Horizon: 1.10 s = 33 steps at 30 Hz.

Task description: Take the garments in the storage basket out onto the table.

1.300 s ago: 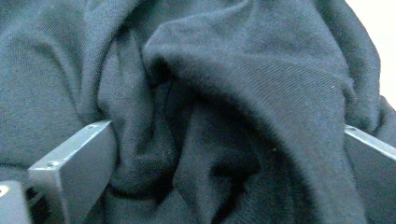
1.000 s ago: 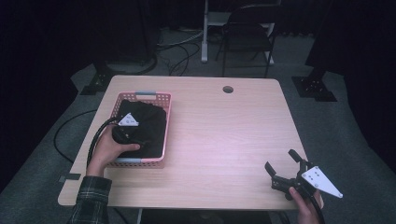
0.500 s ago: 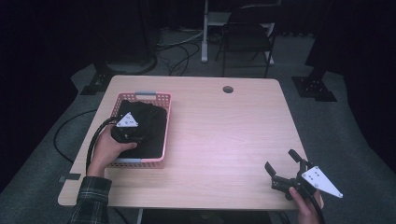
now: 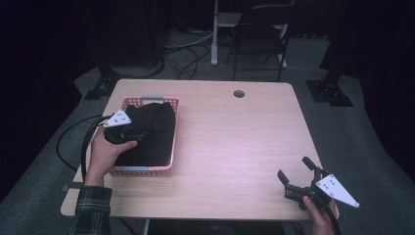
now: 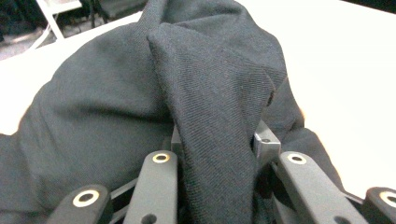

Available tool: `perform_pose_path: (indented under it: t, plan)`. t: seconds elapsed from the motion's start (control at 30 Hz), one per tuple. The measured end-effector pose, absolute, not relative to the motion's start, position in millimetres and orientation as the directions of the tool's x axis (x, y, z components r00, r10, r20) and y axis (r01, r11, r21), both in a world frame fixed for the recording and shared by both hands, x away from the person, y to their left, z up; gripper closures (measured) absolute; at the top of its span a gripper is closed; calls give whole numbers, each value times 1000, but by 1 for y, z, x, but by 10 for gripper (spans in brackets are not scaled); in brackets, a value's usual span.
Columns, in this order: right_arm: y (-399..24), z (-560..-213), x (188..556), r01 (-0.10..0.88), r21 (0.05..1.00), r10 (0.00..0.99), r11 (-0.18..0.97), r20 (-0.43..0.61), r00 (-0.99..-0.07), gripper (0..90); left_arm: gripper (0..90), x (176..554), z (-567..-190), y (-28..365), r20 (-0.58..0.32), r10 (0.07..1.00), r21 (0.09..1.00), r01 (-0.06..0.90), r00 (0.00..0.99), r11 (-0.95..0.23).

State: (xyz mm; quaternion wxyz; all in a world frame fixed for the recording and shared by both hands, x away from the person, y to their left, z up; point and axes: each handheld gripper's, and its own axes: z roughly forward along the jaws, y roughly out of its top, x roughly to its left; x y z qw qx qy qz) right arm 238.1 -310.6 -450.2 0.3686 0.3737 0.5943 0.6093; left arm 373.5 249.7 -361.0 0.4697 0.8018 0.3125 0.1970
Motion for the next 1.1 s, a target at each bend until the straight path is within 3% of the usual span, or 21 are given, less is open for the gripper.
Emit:
perform_pose_path:
  t: [0.77, 1.1]
  plan:
    - [-310, -450, 238, -6, 1000, 897, -22, 17, -441, 15, 692, 359, -297, 251, 23, 687, 966, 160, 726, -202]
    - [-310, -450, 238, -11, 1000, 898, -19, 12, -439, 14, 692, 356, -273, 231, 75, 679, 977, 83, 730, -197]
